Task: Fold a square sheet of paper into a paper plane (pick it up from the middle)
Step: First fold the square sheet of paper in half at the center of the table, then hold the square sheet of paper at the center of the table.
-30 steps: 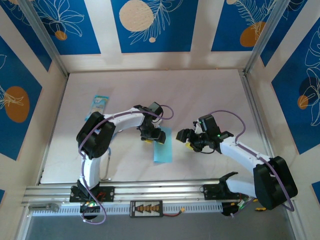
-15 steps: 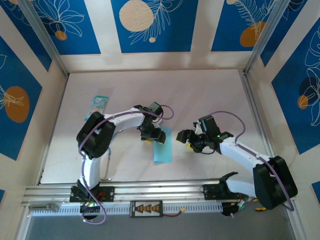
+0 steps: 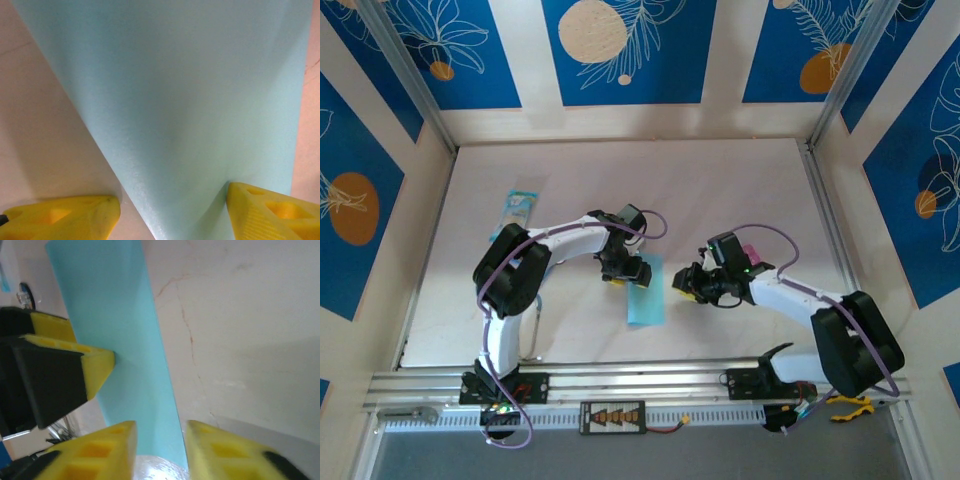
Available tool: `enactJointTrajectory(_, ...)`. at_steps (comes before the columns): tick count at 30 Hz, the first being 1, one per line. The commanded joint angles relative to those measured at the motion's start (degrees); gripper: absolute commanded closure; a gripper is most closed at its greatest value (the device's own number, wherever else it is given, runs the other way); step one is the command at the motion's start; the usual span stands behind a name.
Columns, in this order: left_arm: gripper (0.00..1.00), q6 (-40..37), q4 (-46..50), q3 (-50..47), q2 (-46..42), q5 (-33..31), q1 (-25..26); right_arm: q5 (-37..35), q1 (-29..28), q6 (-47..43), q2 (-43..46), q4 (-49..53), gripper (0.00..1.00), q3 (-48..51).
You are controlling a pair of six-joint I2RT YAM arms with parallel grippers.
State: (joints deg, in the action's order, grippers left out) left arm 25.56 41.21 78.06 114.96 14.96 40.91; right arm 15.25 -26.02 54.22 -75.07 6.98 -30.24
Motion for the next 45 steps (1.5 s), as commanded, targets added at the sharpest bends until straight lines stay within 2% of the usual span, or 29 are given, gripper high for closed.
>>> enactJointTrajectory(1,0.33,-1.16,-5.88,-2.56,6.33,-5.92,-0.23,1.1,-1.01,1.77,-2.14,-3.87,0.81,0.09)
enactJointTrajectory(4,0.33,-1.29,-5.97,-2.65,6.3,-5.84,-0.24,0.94,-2.24,2.63,-4.54,-5.62,0.91,-0.73)
enactJointTrajectory(9,0.33,-1.47,-6.13,-2.73,6.24,-5.69,-0.25,-0.49,-4.61,4.23,-8.12,-7.57,0.99,-2.42)
enactJointTrajectory(14,0.33,-2.2,-6.71,-2.83,6.16,-4.92,-0.24,-4.68,-5.47,5.9,-8.6,-5.14,0.99,-3.22)
enactJointTrajectory(21,0.33,-2.98,-6.5,-2.83,6.2,-5.53,-0.24,-9.13,-4.16,8.02,-2.43,-3.47,1.0,0.57)
enactJointTrajectory(27,0.33,-2.89,-7.08,-2.92,6.11,-5.67,-0.29,-7.38,-3.21,7.4,-0.67,-4.26,1.0,1.79)
enactJointTrajectory(45,0.32,-3.22,-6.67,-1.95,7.05,-5.79,-0.26,-2.59,-4.51,5.63,-5.51,-6.41,1.0,-0.6)
